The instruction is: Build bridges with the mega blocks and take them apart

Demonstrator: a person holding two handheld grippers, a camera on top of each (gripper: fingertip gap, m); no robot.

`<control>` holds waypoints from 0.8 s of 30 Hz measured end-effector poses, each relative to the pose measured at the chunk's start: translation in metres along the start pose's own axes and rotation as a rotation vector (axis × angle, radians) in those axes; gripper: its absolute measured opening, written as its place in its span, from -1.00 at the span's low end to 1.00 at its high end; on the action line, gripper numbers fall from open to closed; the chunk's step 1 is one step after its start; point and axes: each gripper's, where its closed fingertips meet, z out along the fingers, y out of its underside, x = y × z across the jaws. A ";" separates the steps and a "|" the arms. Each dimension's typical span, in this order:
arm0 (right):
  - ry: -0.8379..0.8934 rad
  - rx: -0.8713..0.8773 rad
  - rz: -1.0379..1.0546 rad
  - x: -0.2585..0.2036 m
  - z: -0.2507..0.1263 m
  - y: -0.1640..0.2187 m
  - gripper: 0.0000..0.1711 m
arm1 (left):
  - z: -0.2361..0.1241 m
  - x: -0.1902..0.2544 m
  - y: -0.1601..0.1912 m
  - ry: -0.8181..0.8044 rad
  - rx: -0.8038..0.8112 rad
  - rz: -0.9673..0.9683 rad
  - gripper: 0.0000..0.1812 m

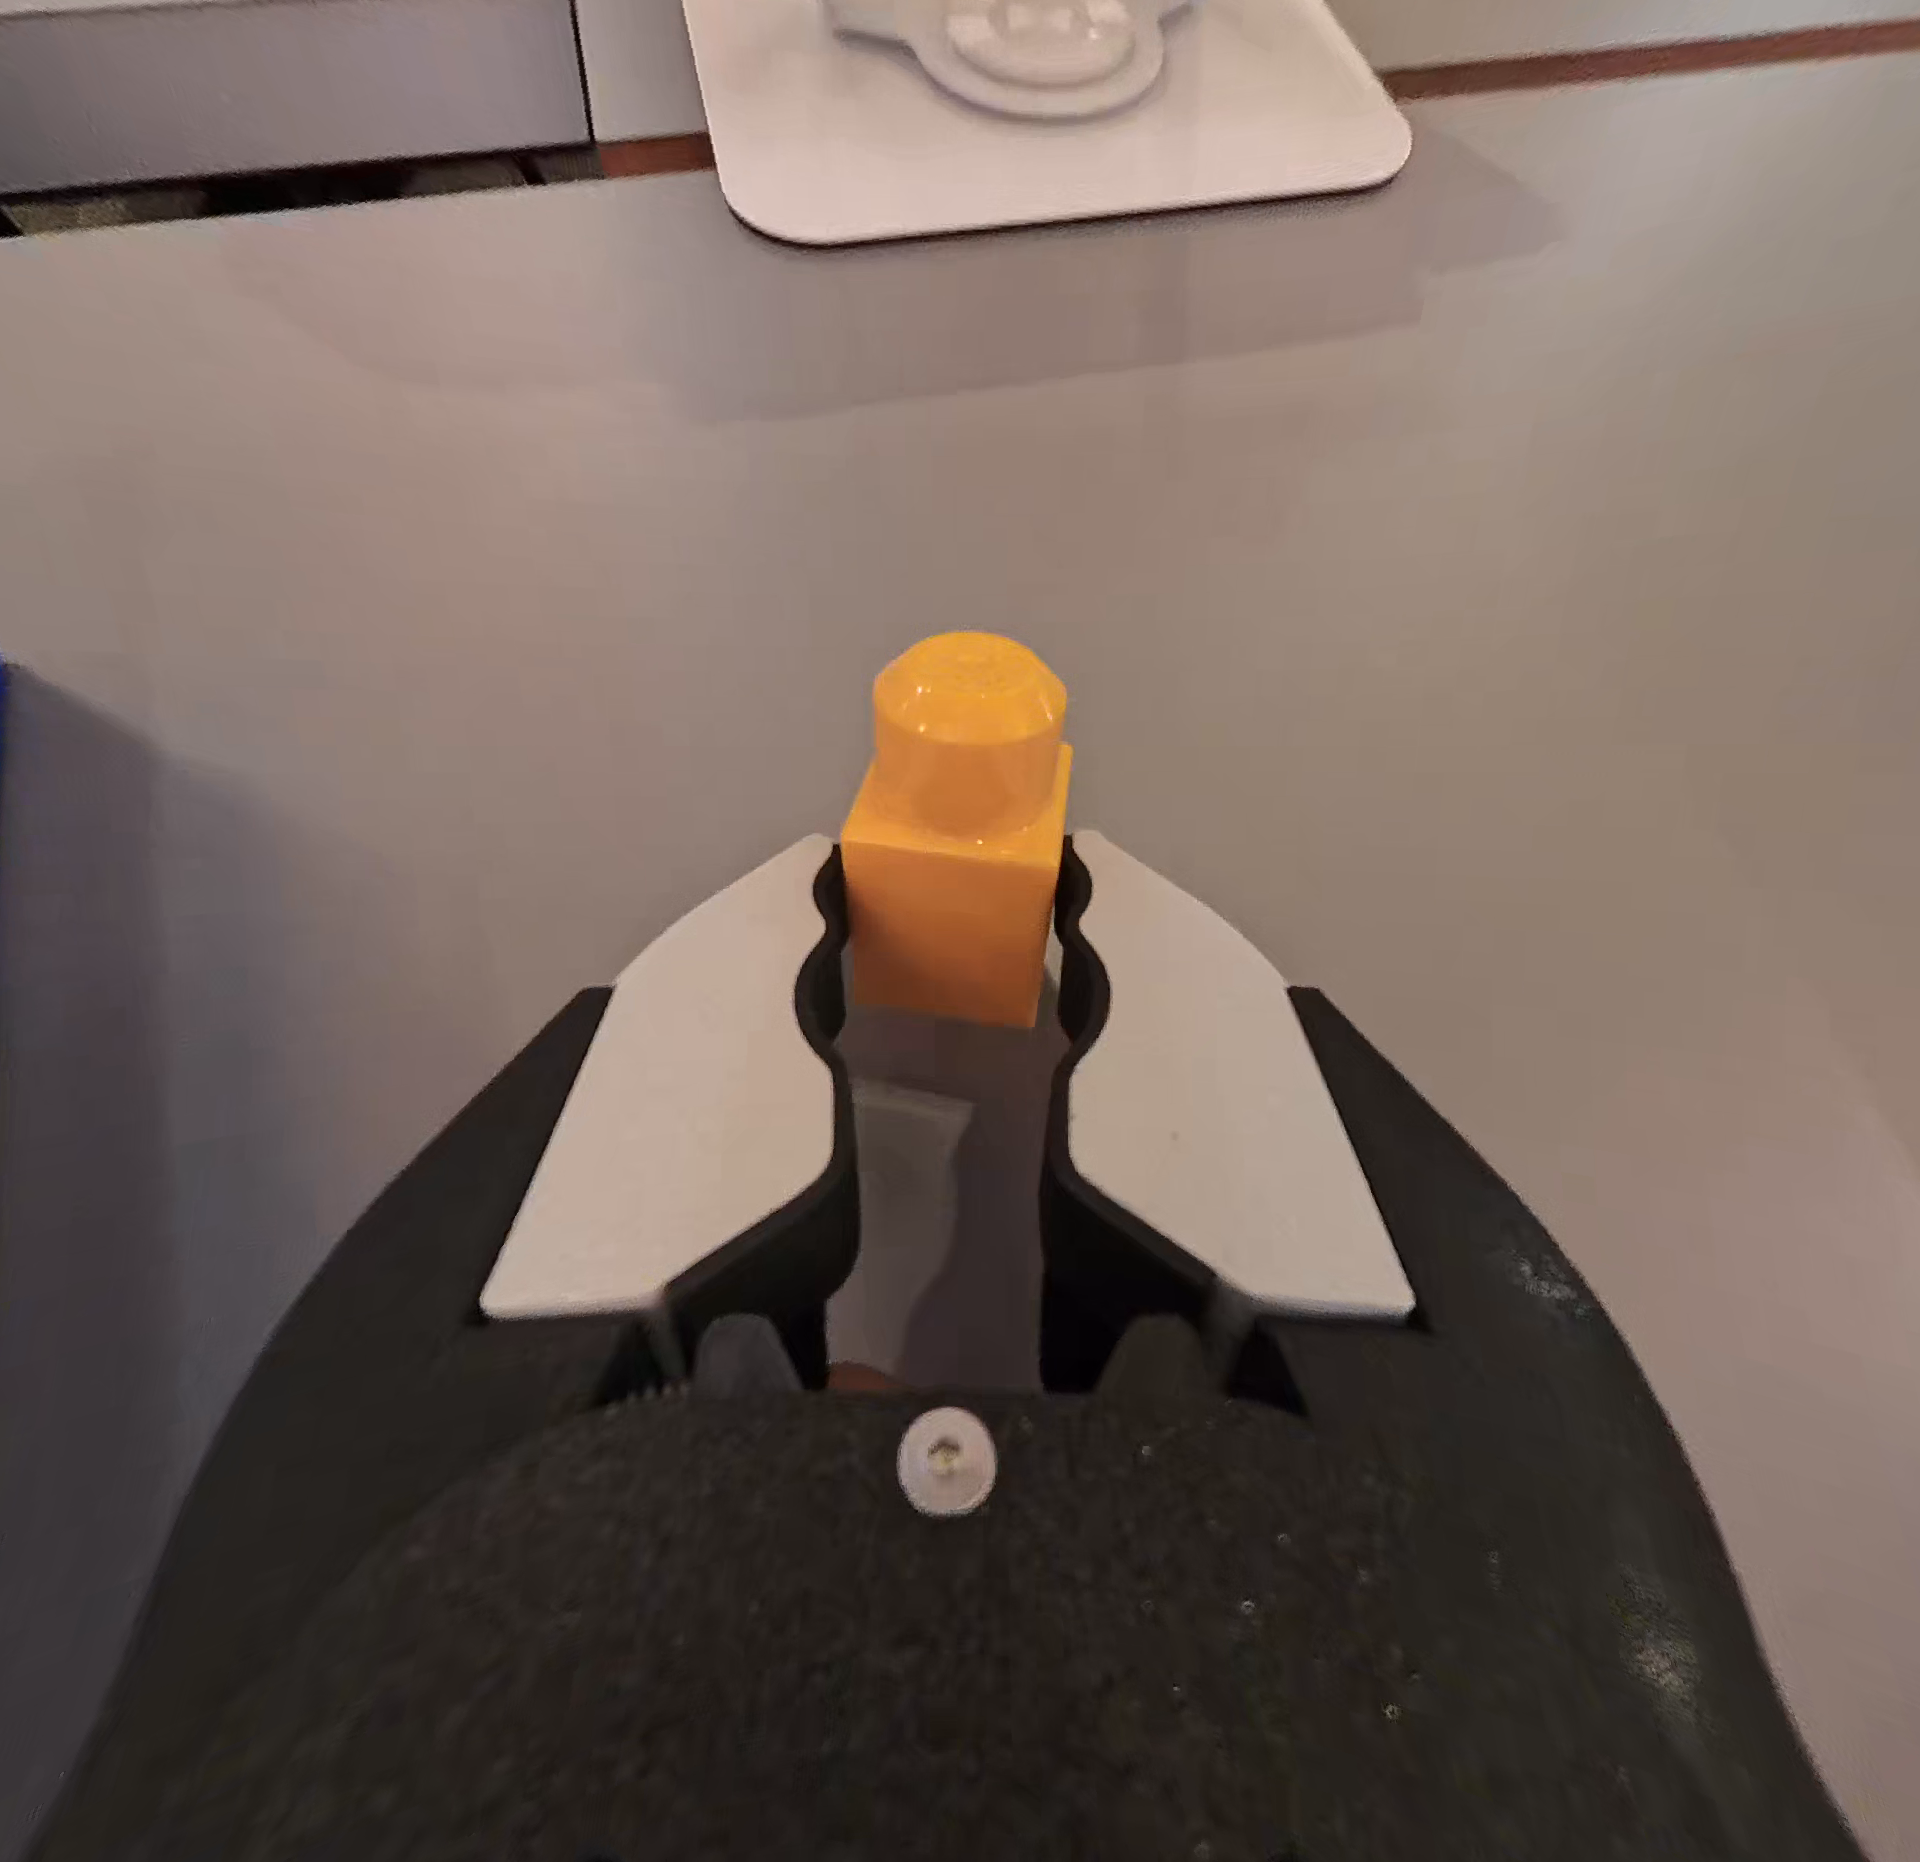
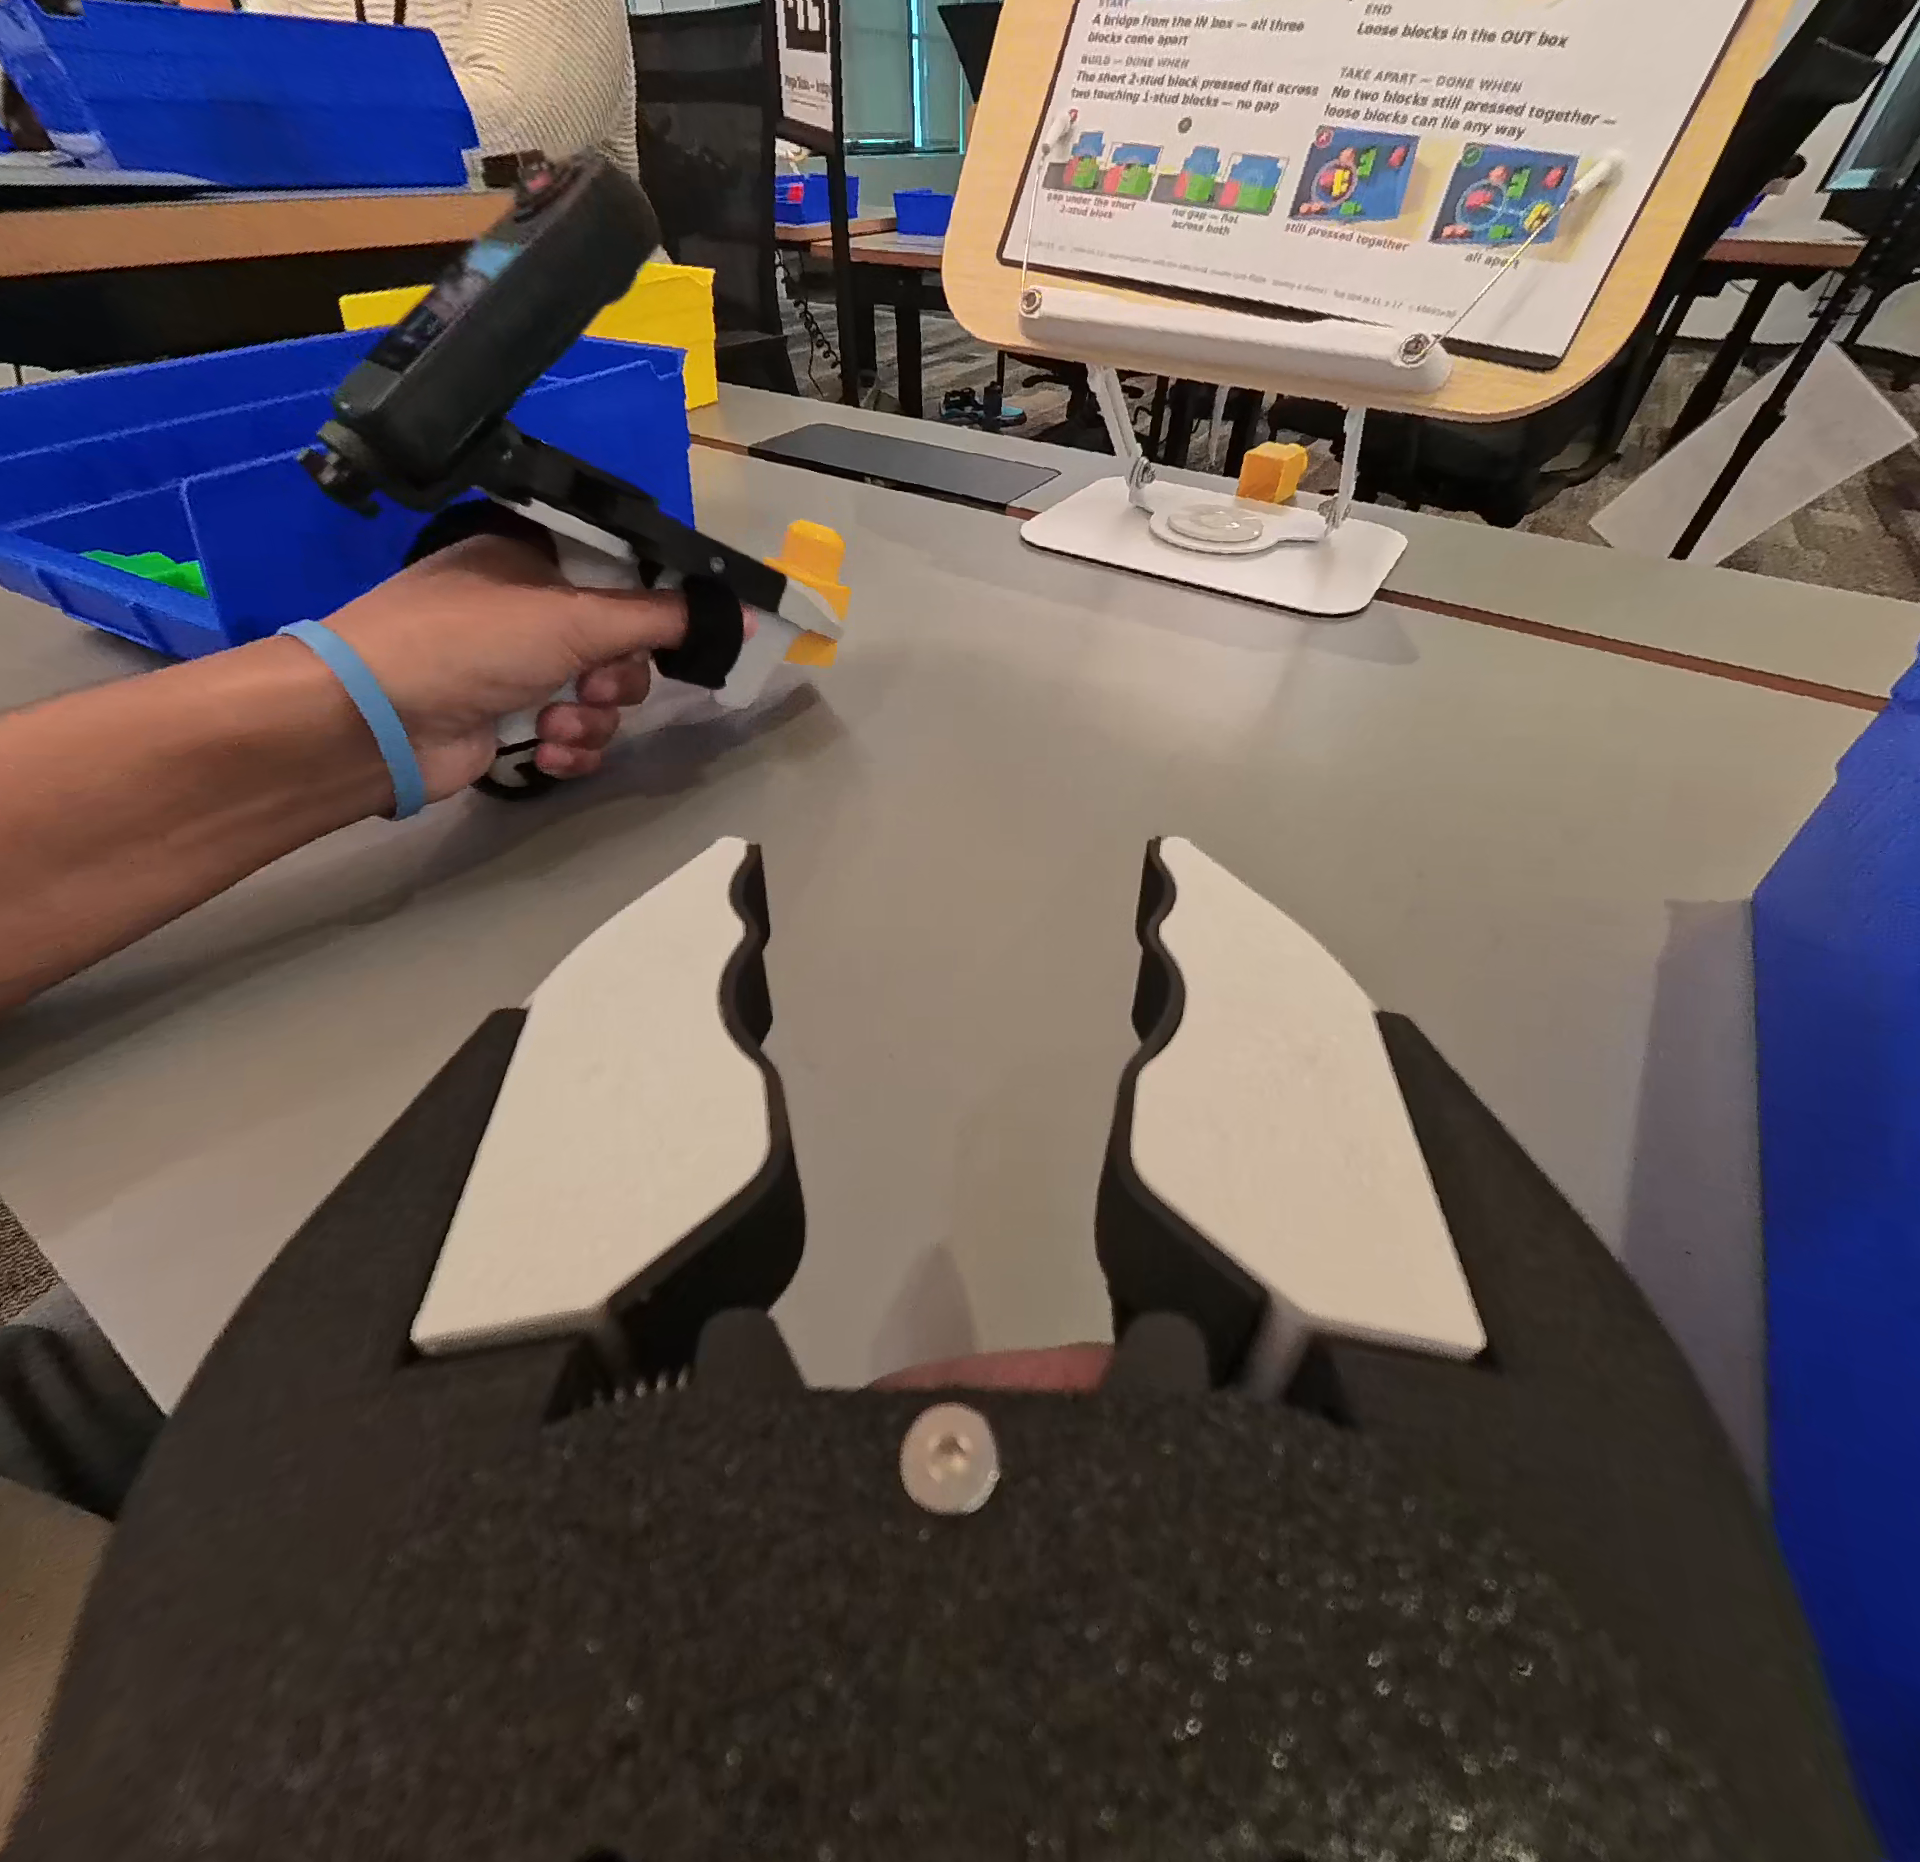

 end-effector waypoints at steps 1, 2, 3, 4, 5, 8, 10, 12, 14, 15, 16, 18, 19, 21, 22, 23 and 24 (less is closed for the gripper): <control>-0.001 -0.001 0.000 0.000 0.000 0.000 -0.20 | 0.001 0.000 0.001 -0.003 -0.010 0.004 -0.59; 0.000 0.000 0.000 0.000 -0.001 0.000 -0.20 | 0.002 0.001 0.003 0.000 -0.021 0.005 -0.59; 0.002 0.001 -0.002 0.001 -0.001 -0.001 -0.20 | 0.002 0.002 0.005 0.004 -0.034 0.001 -0.59; 0.003 0.003 -0.003 0.001 -0.002 -0.002 -0.20 | 0.003 0.003 0.007 0.006 -0.048 0.000 -0.59; 0.004 0.005 -0.002 0.001 -0.003 -0.002 -0.20 | 0.003 0.002 0.008 0.004 -0.051 0.002 -0.59; 0.004 0.006 0.002 0.002 -0.004 -0.003 -0.20 | 0.003 0.003 0.009 -0.003 -0.057 0.011 -0.59; 0.003 0.006 0.001 0.002 -0.004 -0.003 -0.20 | 0.003 0.004 0.012 -0.001 -0.074 0.019 -0.59; 0.002 0.007 0.000 0.002 -0.005 -0.003 -0.20 | 0.004 0.004 0.014 -0.001 -0.085 0.022 -0.59; 0.000 0.008 -0.001 0.001 -0.005 -0.004 -0.20 | 0.004 0.004 0.015 -0.002 -0.091 0.019 -0.59; 0.000 0.009 -0.002 0.000 -0.005 -0.004 -0.20 | 0.003 0.004 0.016 -0.002 -0.093 0.019 -0.59; -0.001 0.009 -0.003 0.000 -0.005 -0.004 -0.20 | 0.003 0.004 0.016 -0.002 -0.095 0.018 -0.59; -0.003 0.007 -0.002 0.000 -0.005 -0.004 -0.20 | 0.002 0.004 0.016 -0.007 -0.091 0.018 -0.59; -0.003 0.006 -0.003 -0.001 -0.005 -0.004 -0.20 | 0.002 0.004 0.016 -0.008 -0.088 0.021 -0.59; -0.003 0.008 -0.003 -0.001 -0.005 -0.005 -0.20 | 0.001 0.004 0.017 -0.011 -0.089 0.029 -0.60; -0.003 0.007 -0.003 -0.001 -0.005 -0.005 -0.20 | 0.001 0.004 0.017 -0.012 -0.090 0.033 -0.59; -0.003 0.007 -0.003 -0.001 -0.005 -0.005 -0.20 | 0.001 0.004 0.018 -0.015 -0.091 0.034 -0.59; -0.003 0.007 -0.003 -0.001 -0.005 -0.005 -0.20 | 0.001 0.005 0.018 -0.012 -0.093 0.035 -0.58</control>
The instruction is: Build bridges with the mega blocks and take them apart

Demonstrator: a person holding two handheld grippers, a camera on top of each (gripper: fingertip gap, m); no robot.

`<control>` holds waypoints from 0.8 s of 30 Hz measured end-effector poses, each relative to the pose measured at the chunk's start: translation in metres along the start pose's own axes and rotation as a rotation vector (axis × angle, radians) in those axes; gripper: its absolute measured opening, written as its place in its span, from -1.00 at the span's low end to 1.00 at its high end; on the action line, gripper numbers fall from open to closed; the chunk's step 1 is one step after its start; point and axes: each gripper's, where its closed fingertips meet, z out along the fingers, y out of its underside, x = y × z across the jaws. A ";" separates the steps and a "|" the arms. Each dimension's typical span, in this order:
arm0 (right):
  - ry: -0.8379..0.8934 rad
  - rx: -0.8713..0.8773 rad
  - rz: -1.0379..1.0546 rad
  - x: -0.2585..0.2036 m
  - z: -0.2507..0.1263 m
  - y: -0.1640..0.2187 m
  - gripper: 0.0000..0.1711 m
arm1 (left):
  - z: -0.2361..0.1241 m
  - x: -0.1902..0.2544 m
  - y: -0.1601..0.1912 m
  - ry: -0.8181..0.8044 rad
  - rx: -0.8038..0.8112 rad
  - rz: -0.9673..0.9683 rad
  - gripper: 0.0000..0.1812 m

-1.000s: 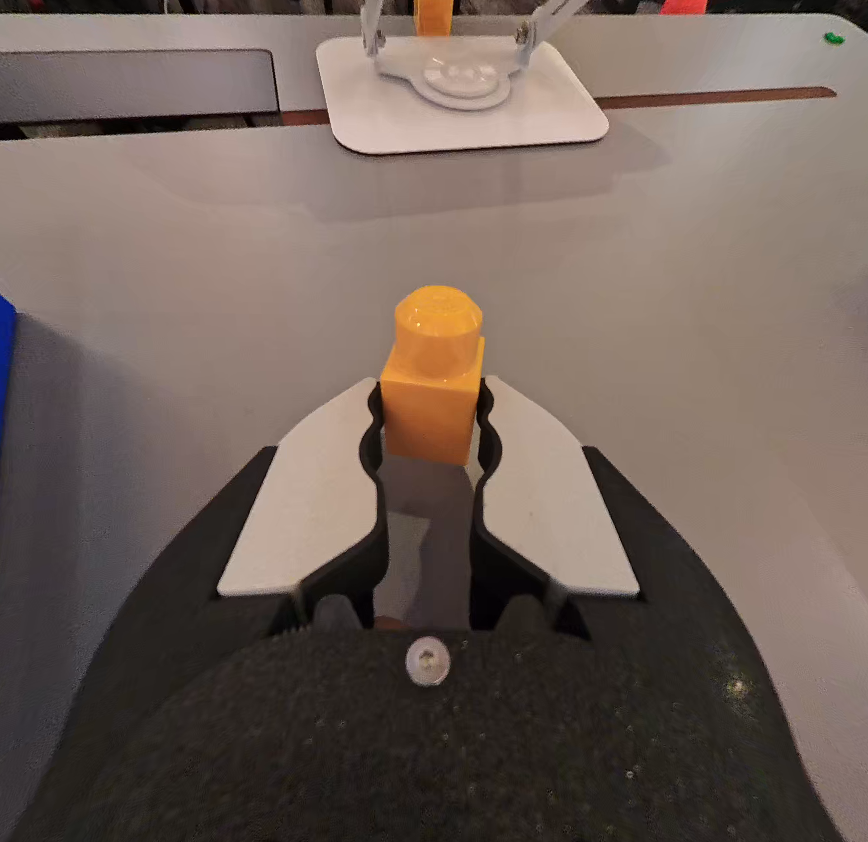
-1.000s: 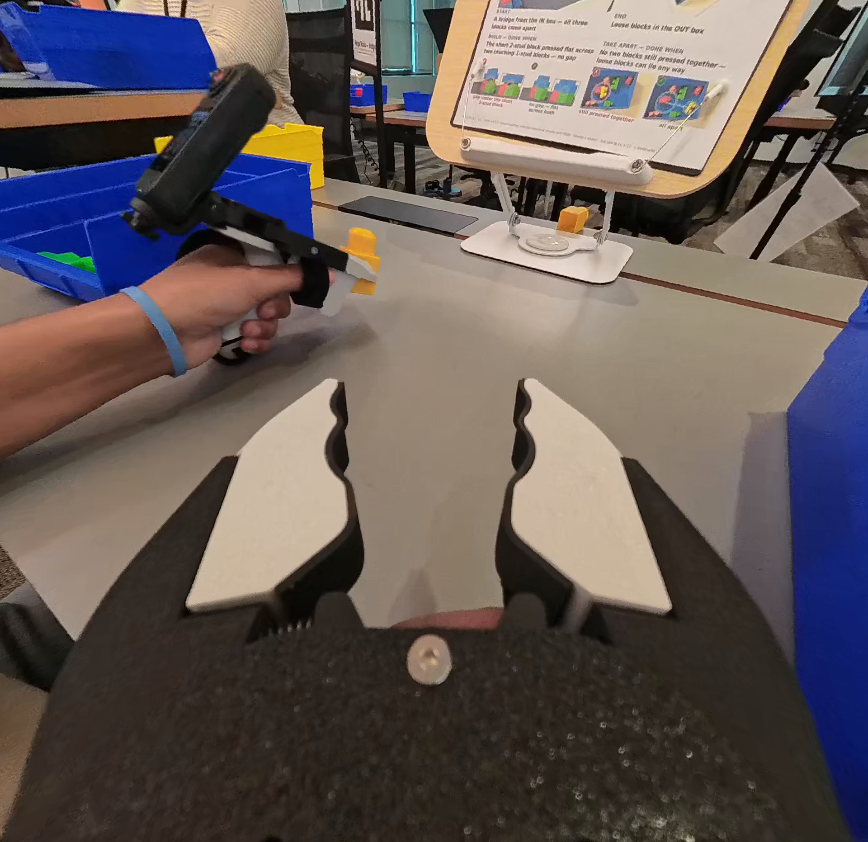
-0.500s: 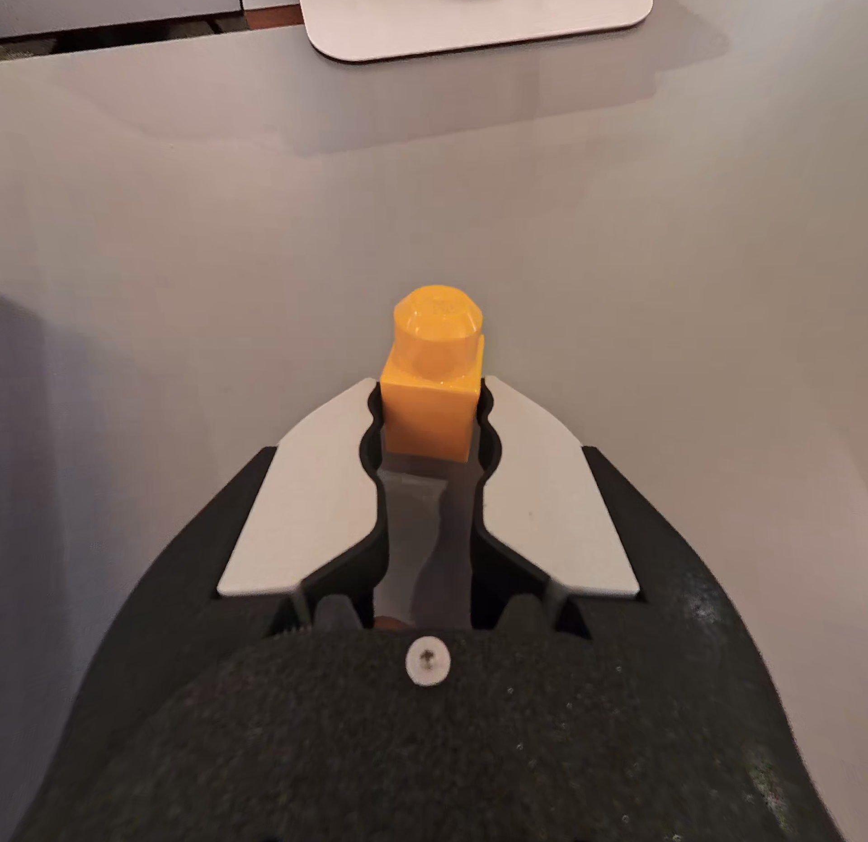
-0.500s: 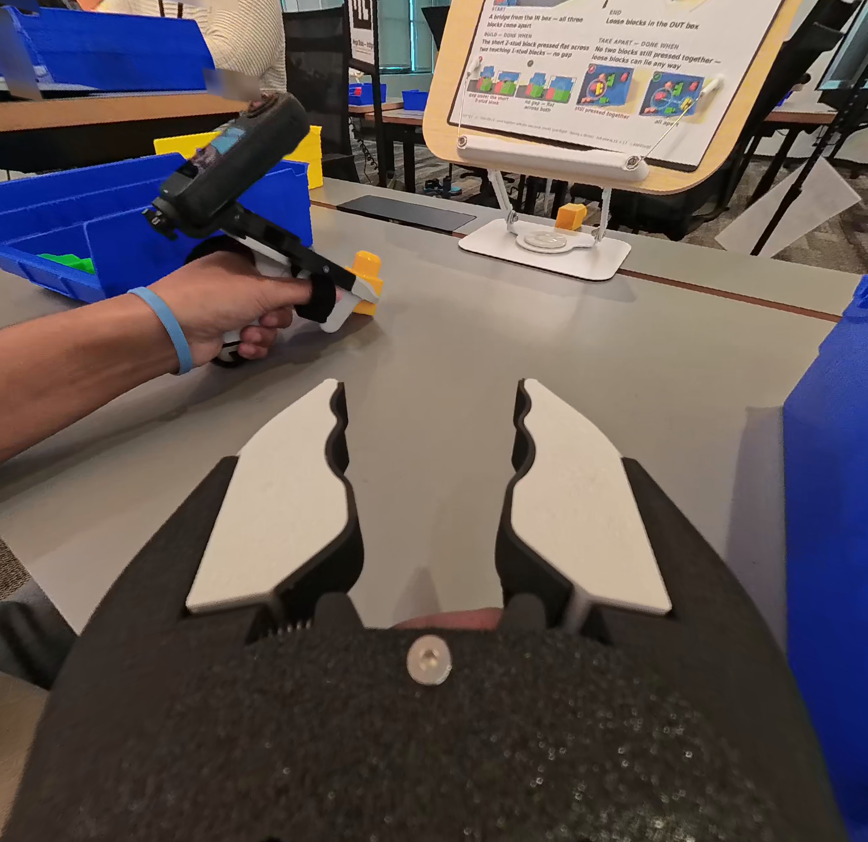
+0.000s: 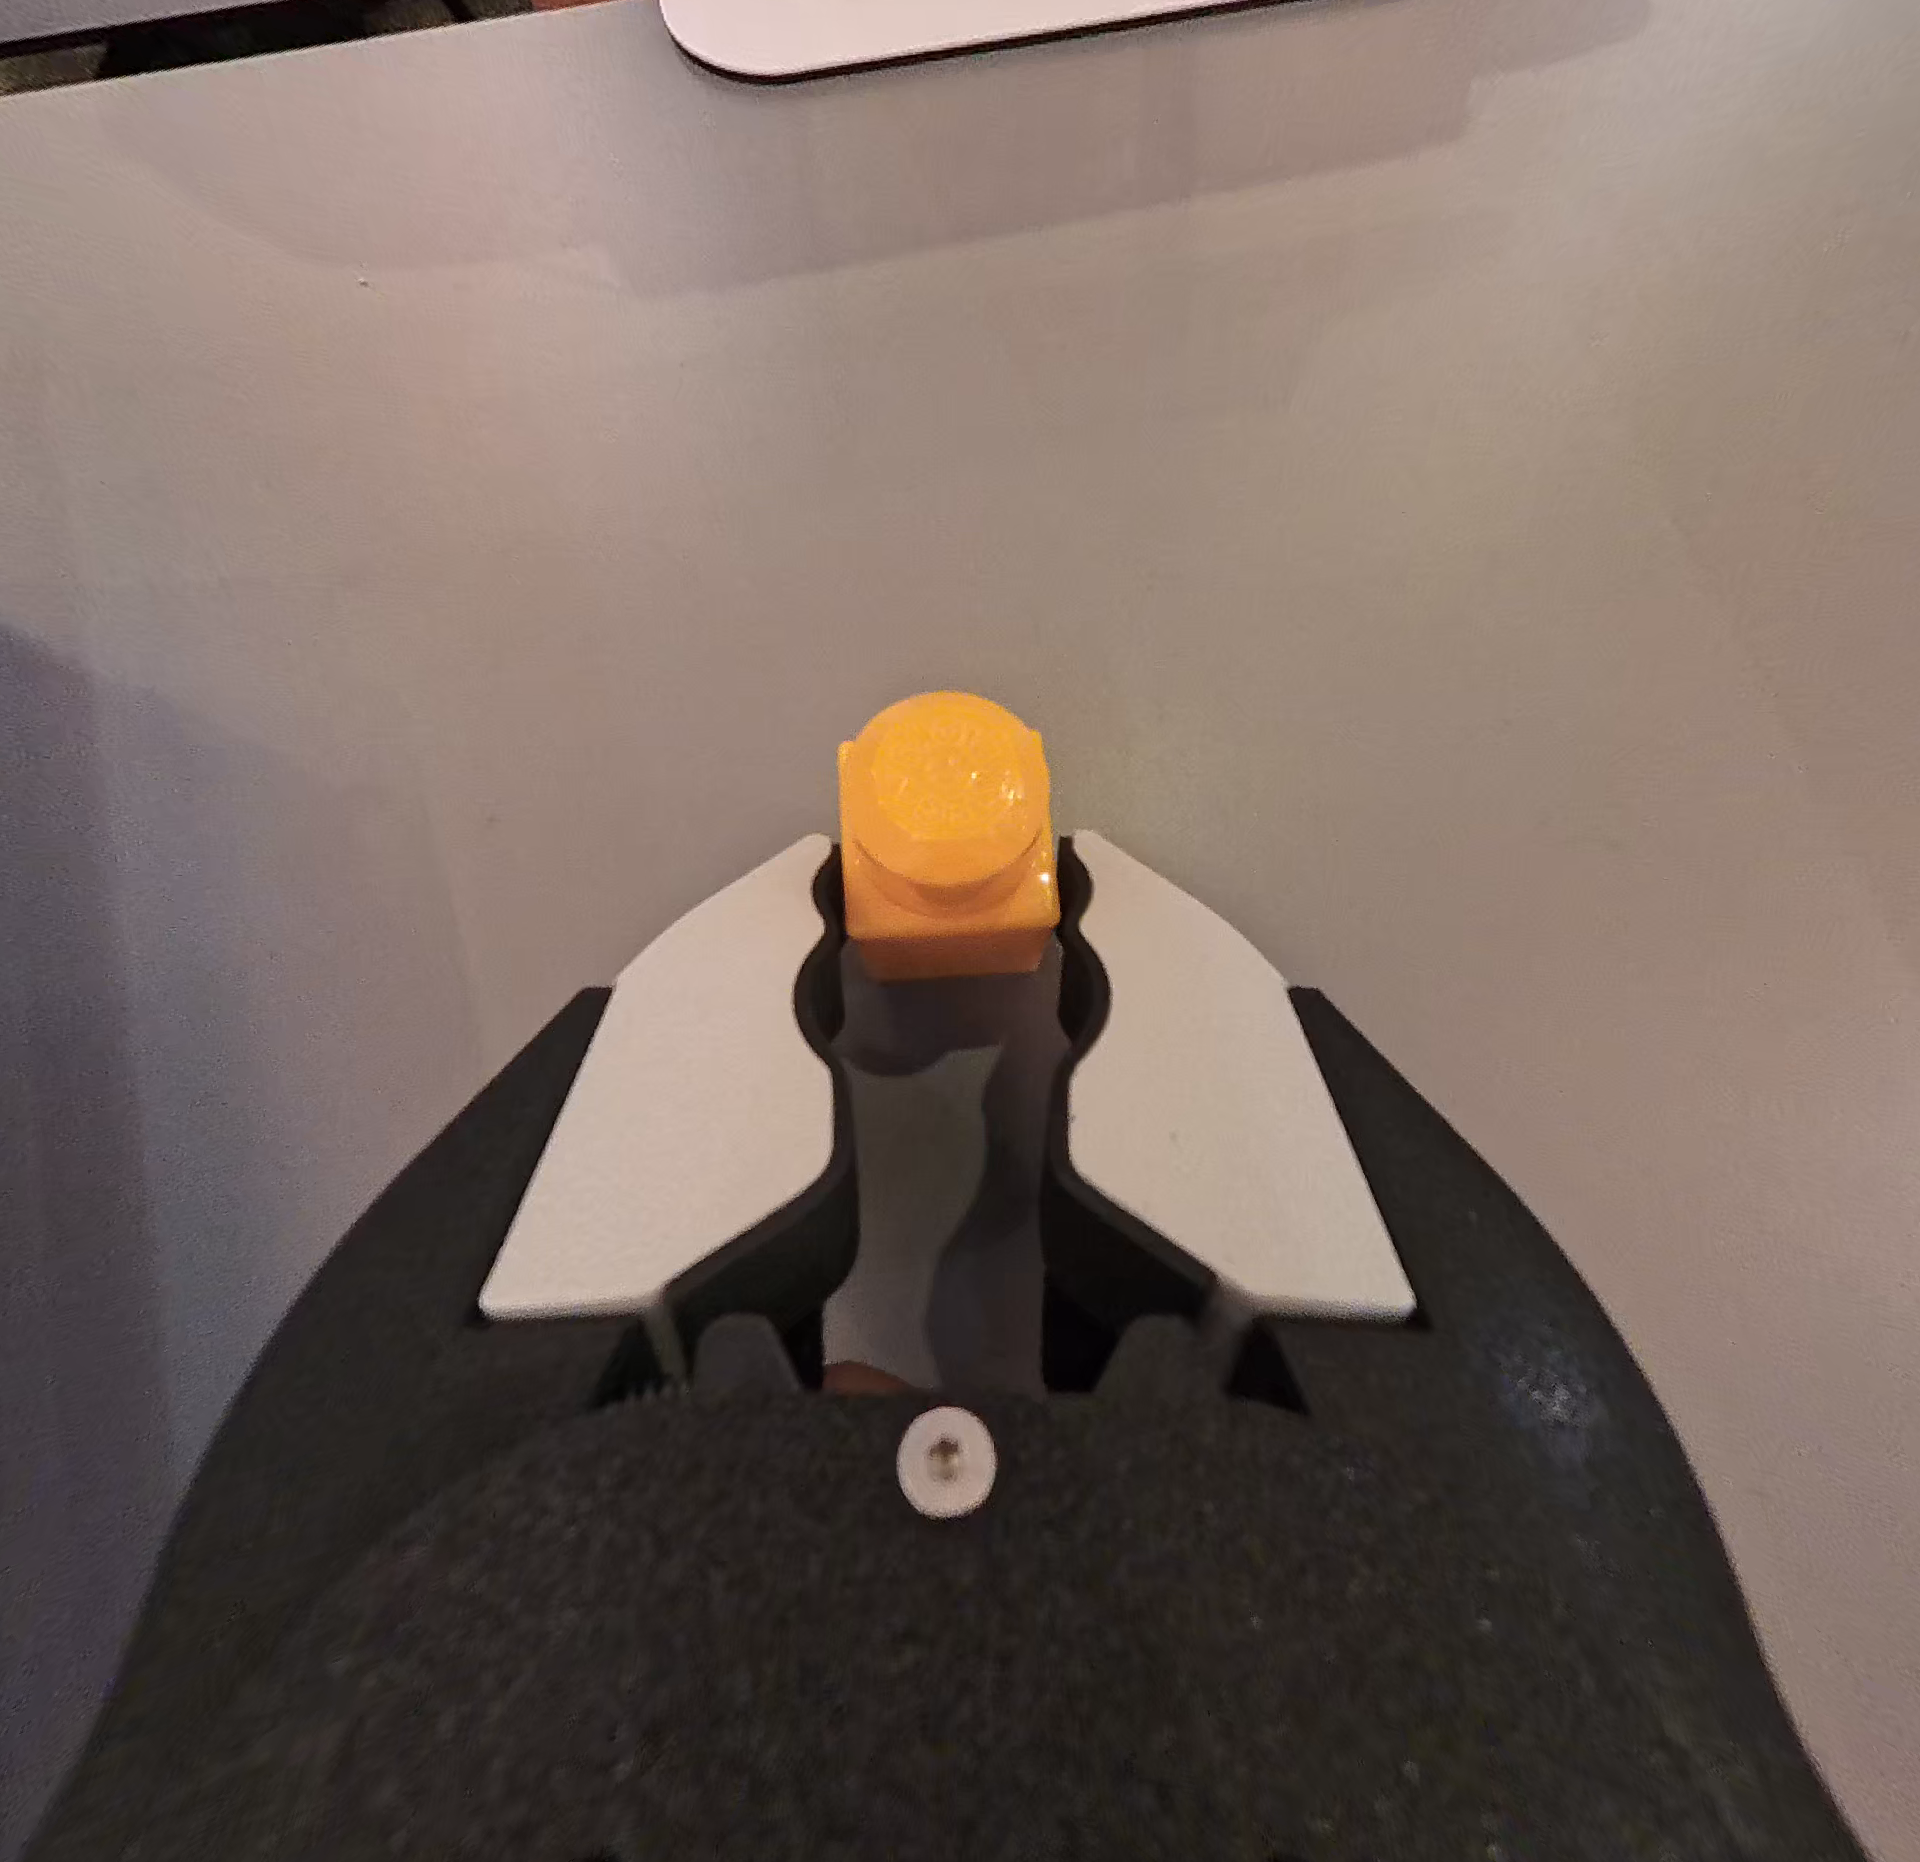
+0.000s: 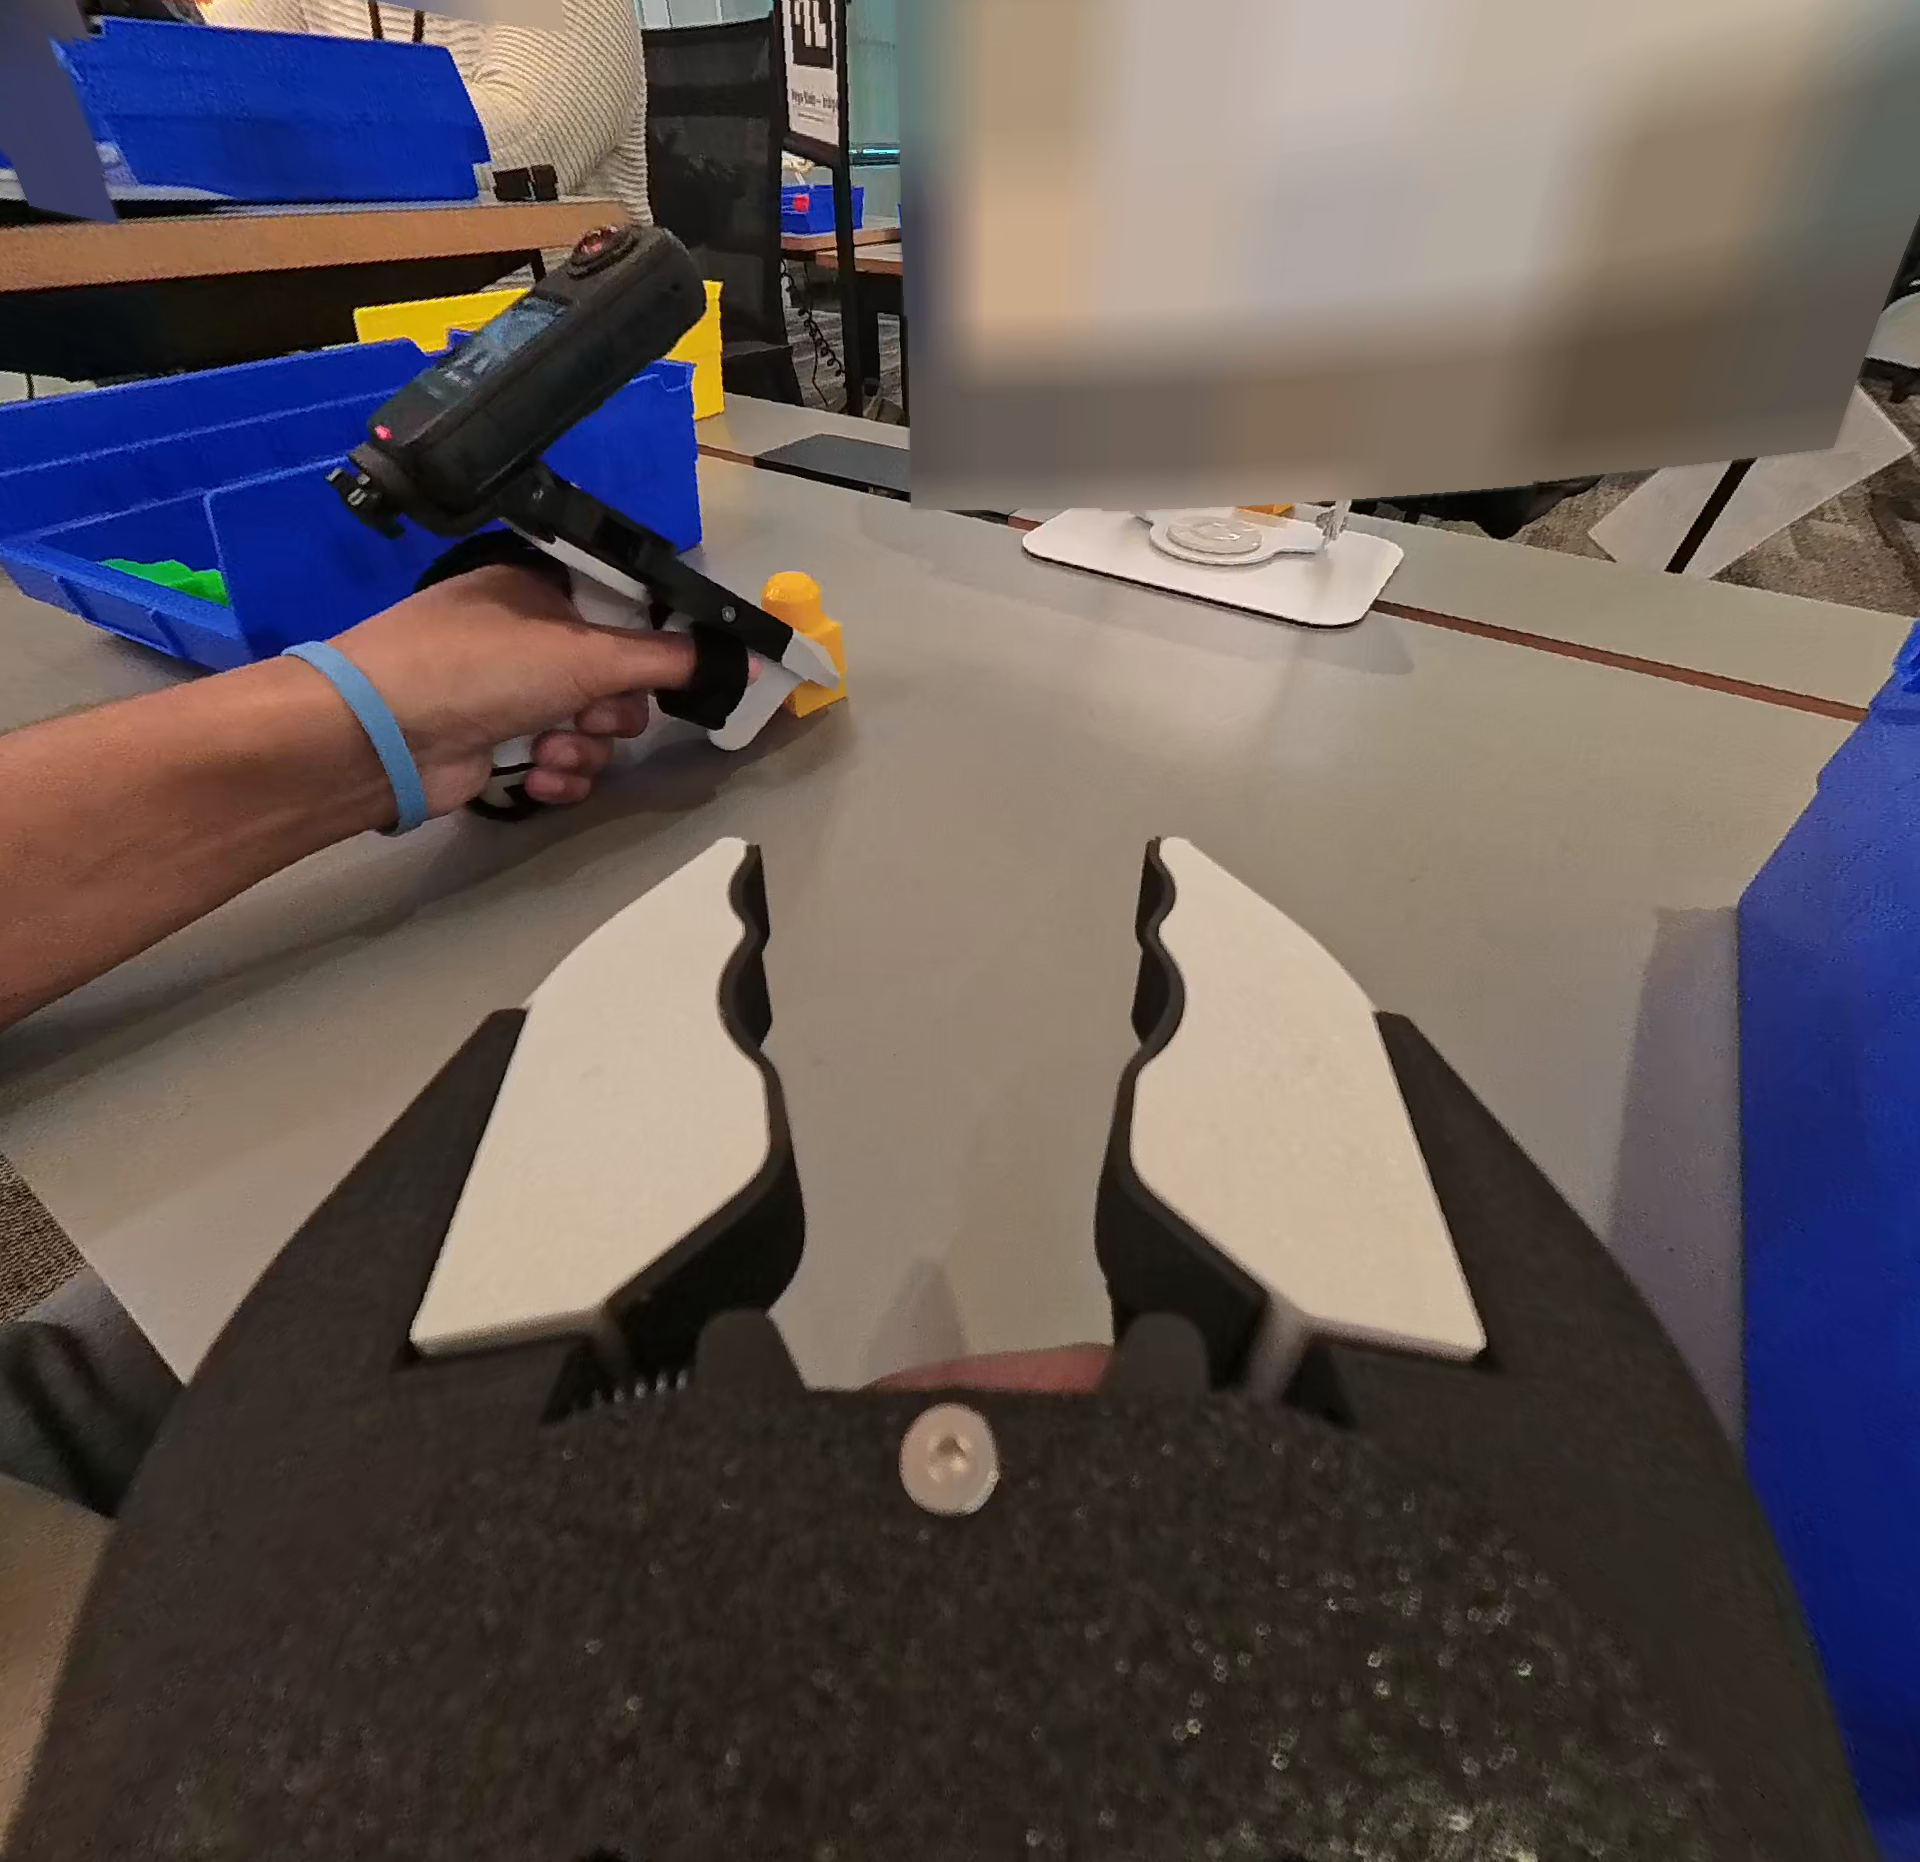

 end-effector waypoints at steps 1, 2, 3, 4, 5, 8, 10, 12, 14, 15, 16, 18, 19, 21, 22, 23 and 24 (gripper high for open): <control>0.000 0.000 0.000 0.000 0.000 0.000 -0.20 | 0.000 0.000 0.001 0.003 -0.005 0.000 -0.56; -0.001 0.000 -0.001 0.000 0.000 0.000 -0.20 | -0.001 0.001 0.001 0.006 -0.005 0.001 -0.54; 0.000 0.000 -0.002 0.000 0.000 0.000 -0.20 | -0.002 0.001 0.002 0.004 -0.004 0.001 -0.50; -0.001 0.001 -0.001 0.000 -0.001 -0.001 -0.20 | -0.003 0.001 0.003 0.004 0.000 0.003 -0.46; -0.002 0.002 0.001 0.000 -0.001 -0.001 -0.20 | -0.006 0.001 0.003 0.002 0.008 0.005 -0.45; -0.005 0.001 0.002 -0.001 -0.001 0.000 -0.20 | -0.024 0.006 -0.001 0.011 0.076 0.018 -0.44; -0.006 0.002 0.002 -0.001 -0.001 -0.001 -0.20 | -0.048 0.006 -0.009 -0.007 0.159 0.028 -0.42; -0.004 0.006 0.003 0.000 -0.001 -0.002 -0.20 | -0.080 0.008 -0.017 -0.003 0.245 0.010 -0.35; 0.001 0.008 0.002 0.001 -0.001 -0.002 -0.20 | -0.115 0.015 -0.017 0.014 0.328 0.004 -0.30; 0.004 0.008 -0.001 0.002 -0.001 -0.001 -0.20 | -0.133 0.016 -0.015 0.004 0.373 0.015 -0.29; 0.010 0.005 -0.006 0.003 0.000 0.000 -0.20 | -0.149 0.016 -0.010 -0.010 0.416 0.029 -0.27; 0.017 -0.005 -0.010 0.004 0.002 0.004 -0.19 | -0.177 0.013 0.007 -0.053 0.461 0.051 -0.25; 0.020 -0.010 -0.011 0.005 0.002 0.005 -0.19 | -0.188 0.011 0.018 -0.066 0.470 0.051 -0.23; 0.034 -0.020 -0.022 0.006 0.004 0.008 -0.18 | -0.203 0.009 0.042 -0.077 0.460 0.037 -0.15; 0.043 -0.025 -0.029 0.007 0.004 0.009 -0.18 | -0.209 0.007 0.055 -0.081 0.439 0.020 -0.08; 0.049 -0.029 -0.035 0.007 0.005 0.010 -0.17 | -0.213 0.005 0.066 -0.079 0.422 0.003 -0.05; 0.050 -0.034 -0.037 0.006 0.005 0.012 -0.17 | -0.218 0.003 0.075 -0.079 0.415 -0.019 -0.03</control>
